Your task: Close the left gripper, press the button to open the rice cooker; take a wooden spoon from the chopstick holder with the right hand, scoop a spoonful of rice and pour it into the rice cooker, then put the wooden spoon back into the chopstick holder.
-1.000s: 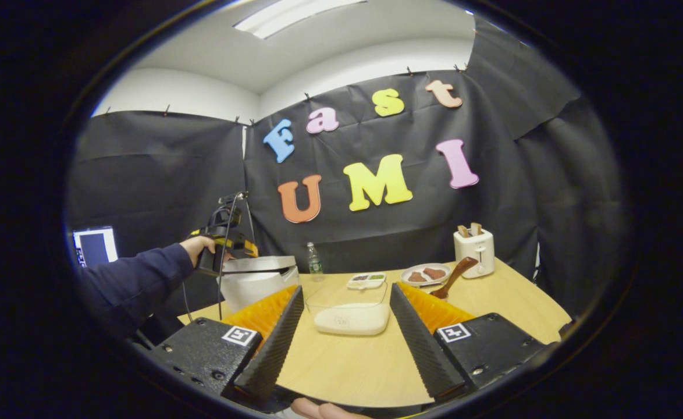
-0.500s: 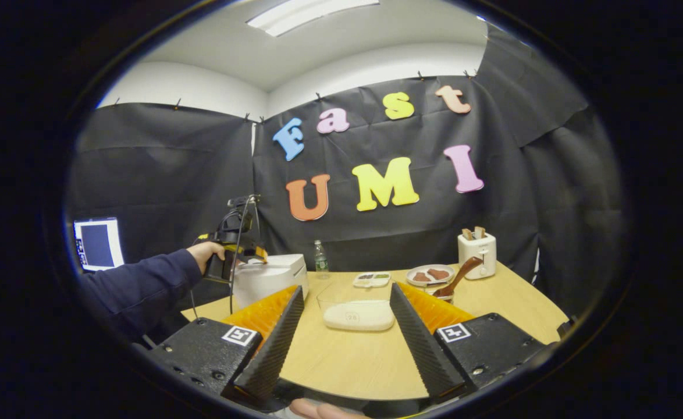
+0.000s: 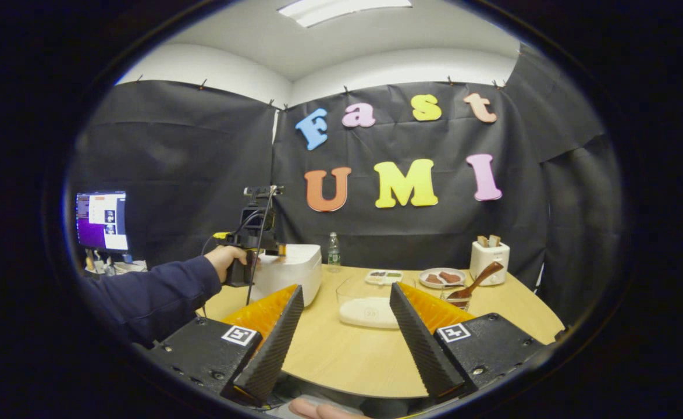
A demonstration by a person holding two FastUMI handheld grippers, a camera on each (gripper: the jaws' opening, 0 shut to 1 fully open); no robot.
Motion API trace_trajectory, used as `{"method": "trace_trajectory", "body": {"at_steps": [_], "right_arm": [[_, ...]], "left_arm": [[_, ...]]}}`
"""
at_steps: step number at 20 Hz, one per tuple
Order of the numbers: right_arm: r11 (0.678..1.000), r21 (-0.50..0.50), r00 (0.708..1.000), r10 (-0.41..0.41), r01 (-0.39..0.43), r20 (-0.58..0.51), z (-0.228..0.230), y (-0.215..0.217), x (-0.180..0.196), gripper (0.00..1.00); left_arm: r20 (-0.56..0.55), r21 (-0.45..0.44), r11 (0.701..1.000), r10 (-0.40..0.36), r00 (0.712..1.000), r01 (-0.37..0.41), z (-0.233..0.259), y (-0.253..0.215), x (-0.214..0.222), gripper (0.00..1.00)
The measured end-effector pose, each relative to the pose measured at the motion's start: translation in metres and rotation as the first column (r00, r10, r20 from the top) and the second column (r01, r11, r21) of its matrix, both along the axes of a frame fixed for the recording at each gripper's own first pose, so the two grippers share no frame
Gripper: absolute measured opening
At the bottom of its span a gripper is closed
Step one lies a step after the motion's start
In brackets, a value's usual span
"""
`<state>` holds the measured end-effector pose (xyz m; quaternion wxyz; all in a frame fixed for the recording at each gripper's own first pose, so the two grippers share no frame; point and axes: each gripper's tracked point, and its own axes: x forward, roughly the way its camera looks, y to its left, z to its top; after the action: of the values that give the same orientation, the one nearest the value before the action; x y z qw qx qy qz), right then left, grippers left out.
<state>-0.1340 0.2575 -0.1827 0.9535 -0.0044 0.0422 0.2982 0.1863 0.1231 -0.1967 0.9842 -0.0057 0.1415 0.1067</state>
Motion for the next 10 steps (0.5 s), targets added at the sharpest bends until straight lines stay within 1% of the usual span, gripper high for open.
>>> {"method": "trace_trajectory", "body": {"at_steps": [2,4,7,8,9,10], "right_arm": [[1.000,-0.014,1.000,0.005,-0.005,-0.005,-0.004,0.005,-0.001,0.97],[1.000,-0.026,1.000,0.006,-0.007,-0.014,-0.007,0.008,-0.002,0.97],[1.000,-0.022,1.000,0.013,-0.013,-0.013,-0.008,0.009,-0.005,0.97],[1.000,-0.022,1.000,0.007,-0.007,-0.008,-0.007,0.007,-0.004,0.98],[1.000,-0.023,1.000,0.000,0.000,-0.006,-0.009,0.004,-0.003,0.97],[1.000,-0.024,1.000,-0.002,0.002,-0.011,-0.011,0.003,-0.002,0.98]], "left_arm": [[0.018,-0.013,1.000,-0.001,1.000,0.001,-0.001,-0.003,0.004,0.96],[0.027,-0.016,1.000,-0.020,0.999,0.021,0.002,-0.004,0.005,0.96],[0.015,-0.068,0.997,-0.046,0.999,0.047,0.006,-0.002,0.008,0.96],[0.017,-0.080,0.996,-0.041,0.999,0.042,0.006,0.000,0.011,0.97],[-0.007,-0.102,0.994,-0.036,0.999,0.035,0.001,-0.001,0.011,0.96],[0.007,-0.095,0.995,-0.031,1.000,0.031,0.005,0.000,0.012,0.96]]}}
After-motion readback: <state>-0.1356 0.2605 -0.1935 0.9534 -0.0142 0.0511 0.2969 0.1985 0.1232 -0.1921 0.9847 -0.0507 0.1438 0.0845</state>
